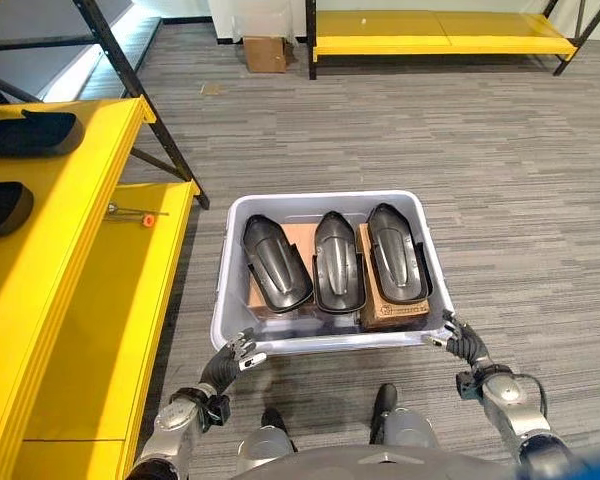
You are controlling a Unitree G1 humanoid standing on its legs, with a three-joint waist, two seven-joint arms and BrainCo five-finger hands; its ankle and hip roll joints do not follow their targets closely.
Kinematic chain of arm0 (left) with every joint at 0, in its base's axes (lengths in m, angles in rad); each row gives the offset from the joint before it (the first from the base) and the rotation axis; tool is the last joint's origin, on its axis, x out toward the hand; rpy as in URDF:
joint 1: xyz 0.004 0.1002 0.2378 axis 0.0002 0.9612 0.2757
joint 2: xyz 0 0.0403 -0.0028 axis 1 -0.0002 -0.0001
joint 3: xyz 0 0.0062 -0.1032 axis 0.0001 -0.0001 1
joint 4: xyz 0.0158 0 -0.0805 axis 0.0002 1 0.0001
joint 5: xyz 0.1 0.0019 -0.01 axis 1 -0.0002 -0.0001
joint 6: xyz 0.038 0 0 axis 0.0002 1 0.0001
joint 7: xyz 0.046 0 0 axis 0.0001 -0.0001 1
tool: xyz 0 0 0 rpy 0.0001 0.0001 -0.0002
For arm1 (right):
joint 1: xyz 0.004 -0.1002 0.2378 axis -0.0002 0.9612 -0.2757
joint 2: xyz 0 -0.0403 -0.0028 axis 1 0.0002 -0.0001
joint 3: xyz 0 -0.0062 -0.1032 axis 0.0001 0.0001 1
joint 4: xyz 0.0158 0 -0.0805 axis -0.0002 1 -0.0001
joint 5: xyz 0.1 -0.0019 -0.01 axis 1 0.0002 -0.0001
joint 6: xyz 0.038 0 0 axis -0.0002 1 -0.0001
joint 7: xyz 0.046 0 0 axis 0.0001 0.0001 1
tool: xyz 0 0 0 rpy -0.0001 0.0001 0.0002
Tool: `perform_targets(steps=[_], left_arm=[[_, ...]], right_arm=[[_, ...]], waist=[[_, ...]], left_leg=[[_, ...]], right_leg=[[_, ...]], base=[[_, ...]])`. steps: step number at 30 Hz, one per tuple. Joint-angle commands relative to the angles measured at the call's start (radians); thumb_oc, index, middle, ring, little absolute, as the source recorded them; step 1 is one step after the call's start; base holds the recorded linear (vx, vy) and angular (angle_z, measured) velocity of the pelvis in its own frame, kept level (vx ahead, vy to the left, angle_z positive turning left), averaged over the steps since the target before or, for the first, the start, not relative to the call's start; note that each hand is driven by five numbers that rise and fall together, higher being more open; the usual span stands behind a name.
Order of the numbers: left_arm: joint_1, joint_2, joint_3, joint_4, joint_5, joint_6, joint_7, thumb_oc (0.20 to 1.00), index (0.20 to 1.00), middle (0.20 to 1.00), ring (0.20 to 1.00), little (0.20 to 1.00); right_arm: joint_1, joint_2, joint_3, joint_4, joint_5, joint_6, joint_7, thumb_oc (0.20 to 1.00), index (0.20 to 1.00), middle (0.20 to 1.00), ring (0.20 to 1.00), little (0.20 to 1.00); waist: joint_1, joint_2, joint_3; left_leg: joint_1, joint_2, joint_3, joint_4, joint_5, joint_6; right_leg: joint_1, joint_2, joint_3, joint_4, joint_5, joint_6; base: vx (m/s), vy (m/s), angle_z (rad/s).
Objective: Move parts from the plastic box to the shelf.
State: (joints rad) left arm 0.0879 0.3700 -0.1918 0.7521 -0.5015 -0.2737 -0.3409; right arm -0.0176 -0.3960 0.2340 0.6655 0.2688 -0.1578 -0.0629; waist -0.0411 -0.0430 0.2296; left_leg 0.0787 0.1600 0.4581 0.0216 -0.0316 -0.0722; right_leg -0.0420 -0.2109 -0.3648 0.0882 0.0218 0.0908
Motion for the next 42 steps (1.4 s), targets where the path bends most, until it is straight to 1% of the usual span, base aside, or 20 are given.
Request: perform_targets(steps=[1,4,6,7,10,13,14,15,17,18,21,23,25,26,29,32,33,34,38,42], left_arm=[[0.006,0.039,0.034,-0.166,-0.09,-0.134,0.047,1.0,1.0,1.0,1.0,1.0],[0.001,0.062,0.082,-0.316,-0.174,-0.112,0.019,1.0,1.0,1.0,1.0,1.0],[-0.003,0.066,0.093,-0.35,-0.193,-0.111,0.02,1.0,1.0,1.0,1.0,1.0],[-0.011,0.07,0.101,-0.384,-0.212,-0.125,0.029,1.0,1.0,1.0,1.0,1.0],[-0.041,0.074,0.122,-0.458,-0.239,-0.122,0.058,1.0,1.0,1.0,1.0,1.0],[-0.059,0.077,0.136,-0.506,-0.256,-0.133,0.087,1.0,1.0,1.0,1.0,1.0],[-0.065,0.077,0.14,-0.518,-0.264,-0.132,0.091,1.0,1.0,1.0,1.0,1.0],[-0.083,0.08,0.149,-0.545,-0.28,-0.134,0.098,1.0,1.0,1.0,1.0,1.0],[-0.123,0.091,0.156,-0.608,-0.289,-0.137,0.134,1.0,1.0,1.0,1.0,1.0],[-0.13,0.093,0.156,-0.614,-0.288,-0.141,0.141,1.0,1.0,1.0,1.0,1.0],[-0.165,0.105,0.15,-0.65,-0.282,-0.156,0.179,1.0,1.0,1.0,1.0,1.0],[-0.2,0.113,0.144,-0.681,-0.289,-0.179,0.215,1.0,1.0,1.0,1.0,1.0],[-0.211,0.115,0.144,-0.694,-0.294,-0.174,0.218,1.0,1.0,1.0,1.0,1.0],[-0.216,0.115,0.141,-0.702,-0.297,-0.175,0.22,1.0,1.0,1.0,1.0,1.0],[-0.24,0.117,0.132,-0.72,-0.306,-0.178,0.233,1.0,1.0,1.0,1.0,1.0],[-0.258,0.116,0.125,-0.729,-0.308,-0.17,0.245,1.0,1.0,1.0,1.0,1.0],[-0.269,0.111,0.12,-0.737,-0.314,-0.151,0.26,1.0,1.0,1.0,1.0,1.0],[-0.272,0.11,0.119,-0.738,-0.309,-0.149,0.262,1.0,1.0,1.0,1.0,1.0],[-0.279,0.106,0.109,-0.733,-0.309,-0.14,0.261,1.0,1.0,1.0,1.0,1.0],[-0.287,0.102,0.095,-0.732,-0.309,-0.124,0.251,1.0,1.0,1.0,1.0,1.0]], right_arm=[[-0.079,-0.05,-0.037,-0.105,-0.052,-0.076,-0.118,1.0,1.0,1.0,1.0,1.0],[-0.102,-0.08,-0.079,-0.199,-0.097,-0.084,-0.159,1.0,1.0,1.0,1.0,1.0],[-0.111,-0.089,-0.09,-0.216,-0.103,-0.088,-0.157,1.0,1.0,1.0,1.0,1.0],[-0.124,-0.095,-0.093,-0.227,-0.113,-0.091,-0.156,1.0,1.0,1.0,1.0,1.0],[-0.173,-0.114,-0.093,-0.231,-0.113,-0.069,-0.156,1.0,1.0,1.0,1.0,1.0],[-0.207,-0.125,-0.087,-0.226,-0.115,-0.063,-0.147,1.0,1.0,1.0,1.0,1.0],[-0.216,-0.127,-0.084,-0.225,-0.115,-0.057,-0.149,1.0,1.0,1.0,1.0,1.0],[-0.252,-0.131,-0.077,-0.214,-0.097,-0.034,-0.148,1.0,1.0,1.0,1.0,1.0],[-0.347,-0.13,-0.058,-0.166,-0.064,0.023,-0.182,1.0,1.0,1.0,1.0,1.0],[-0.362,-0.13,-0.054,-0.157,-0.061,0.031,-0.186,1.0,1.0,1.0,1.0,1.0],[-0.426,-0.132,-0.036,-0.098,-0.033,0.049,-0.212,1.0,1.0,1.0,1.0,1.0],[-0.487,-0.129,-0.015,-0.024,-0.006,0.057,-0.232,1.0,1.0,1.0,1.0,1.0],[-0.505,-0.125,-0.009,-0.001,0.004,0.057,-0.249,1.0,1.0,1.0,1.0,1.0],[-0.516,-0.124,-0.006,0.018,0.016,0.064,-0.266,1.0,1.0,1.0,1.0,1.0],[-0.563,-0.126,0.009,0.09,0.064,0.067,-0.3,1.0,1.0,1.0,1.0,1.0],[-0.6,-0.133,0.0,0.145,0.093,0.068,-0.295,1.0,1.0,1.0,1.0,1.0],[-0.629,-0.138,-0.001,0.187,0.125,0.086,-0.301,1.0,1.0,1.0,1.0,1.0],[-0.634,-0.137,0.0,0.193,0.131,0.087,-0.302,1.0,1.0,1.0,1.0,1.0],[-0.662,-0.144,0.001,0.245,0.16,0.09,-0.268,1.0,1.0,1.0,1.0,1.0],[-0.697,-0.152,0.039,0.27,0.092,0.052,-0.205,1.0,1.0,1.0,1.0,1.0]], waist=[[0.038,0.006,0.004],[0.055,0.014,0.018],[0.061,0.018,0.022],[0.07,0.022,0.027],[0.092,0.032,0.043],[0.107,0.04,0.056],[0.111,0.042,0.059],[0.122,0.048,0.073],[0.144,0.062,0.104],[0.147,0.066,0.108],[0.16,0.077,0.135],[0.171,0.093,0.17],[0.175,0.097,0.181],[0.176,0.097,0.187],[0.183,0.109,0.211],[0.187,0.119,0.227],[0.191,0.126,0.239],[0.191,0.127,0.241],[0.195,0.134,0.258],[0.197,0.142,0.277]], left_leg=[[-0.026,0.061,-0.016,0.025,0.026,0.01],[-0.042,0.064,-0.028,0.037,0.027,0.011],[-0.048,0.065,-0.031,0.043,0.026,0.011],[-0.057,0.066,-0.036,0.051,0.025,0.01],[-0.078,0.068,-0.05,0.06,0.028,0.007],[-0.092,0.069,-0.059,0.067,0.03,0.005],[-0.096,0.069,-0.061,0.069,0.031,0.004],[-0.11,0.07,-0.067,0.076,0.032,0.002],[-0.158,0.075,-0.08,0.107,0.033,-0.005],[-0.174,0.08,-0.071,0.108,0.05,0.004],[-0.214,0.084,-0.078,0.127,0.051,0.0],[-0.262,0.086,-0.087,0.147,0.052,-0.003],[-0.282,0.088,-0.09,0.155,0.052,-0.004],[-0.29,0.084,-0.102,0.166,0.034,-0.015],[-0.341,0.089,-0.11,0.18,0.04,-0.023],[-0.38,0.093,-0.116,0.198,0.038,-0.027],[-0.403,0.094,-0.117,0.208,0.039,-0.029],[-0.408,0.094,-0.117,0.21,0.04,-0.03],[-0.437,0.095,-0.118,0.221,0.041,-0.032],[-0.457,0.097,-0.114,0.232,0.043,-0.033]], right_leg=[[-0.03,-0.059,0.002,0.12,-0.057,0.078],[-0.04,-0.067,-0.009,0.153,-0.071,0.071],[-0.045,-0.072,-0.014,0.168,-0.078,0.069],[-0.052,-0.077,-0.021,0.184,-0.085,0.068],[-0.07,-0.091,-0.035,0.215,-0.096,0.065],[-0.081,-0.1,-0.045,0.234,-0.104,0.062],[-0.084,-0.103,-0.047,0.24,-0.106,0.062],[-0.097,-0.111,-0.053,0.257,-0.111,0.061],[-0.141,-0.133,-0.063,0.307,-0.123,0.058],[-0.154,-0.131,-0.072,0.305,-0.108,0.045],[-0.192,-0.145,-0.075,0.337,-0.115,0.042],[-0.24,-0.16,-0.073,0.376,-0.126,0.038],[-0.258,-0.166,-0.072,0.39,-0.132,0.037],[-0.266,-0.174,-0.06,0.406,-0.151,0.05],[-0.308,-0.182,-0.056,0.421,-0.155,0.047],[-0.341,-0.185,-0.051,0.438,-0.162,0.041],[-0.362,-0.187,-0.048,0.449,-0.166,0.038],[-0.366,-0.186,-0.047,0.45,-0.166,0.037],[-0.39,-0.188,-0.047,0.46,-0.168,0.032],[-0.409,-0.189,-0.046,0.47,-0.169,0.026]], base=[[0.03,-0.007,0.14],[0.0,0.014,0.07],[-0.02,0.021,0.16],[-0.02,0.025,0.16],[-0.03,0.025,0.11],[-0.02,0.022,0.2],[-0.03,0.024,0.14],[-0.07,0.034,0.19],[-0.13,0.034,0.18],[-0.15,0.023,0.15],[-0.11,0.024,0.2],[-0.11,0.03,0.14],[-0.02,0.0,0.12],[-0.02,-0.011,0.11],[-0.08,0.001,0.08],[-0.06,0.002,0.01],[-0.05,-0.004,0.0],[-0.06,-0.01,-0.01],[-0.03,-0.003,-0.02],[-0.02,-0.009,-0.02]])
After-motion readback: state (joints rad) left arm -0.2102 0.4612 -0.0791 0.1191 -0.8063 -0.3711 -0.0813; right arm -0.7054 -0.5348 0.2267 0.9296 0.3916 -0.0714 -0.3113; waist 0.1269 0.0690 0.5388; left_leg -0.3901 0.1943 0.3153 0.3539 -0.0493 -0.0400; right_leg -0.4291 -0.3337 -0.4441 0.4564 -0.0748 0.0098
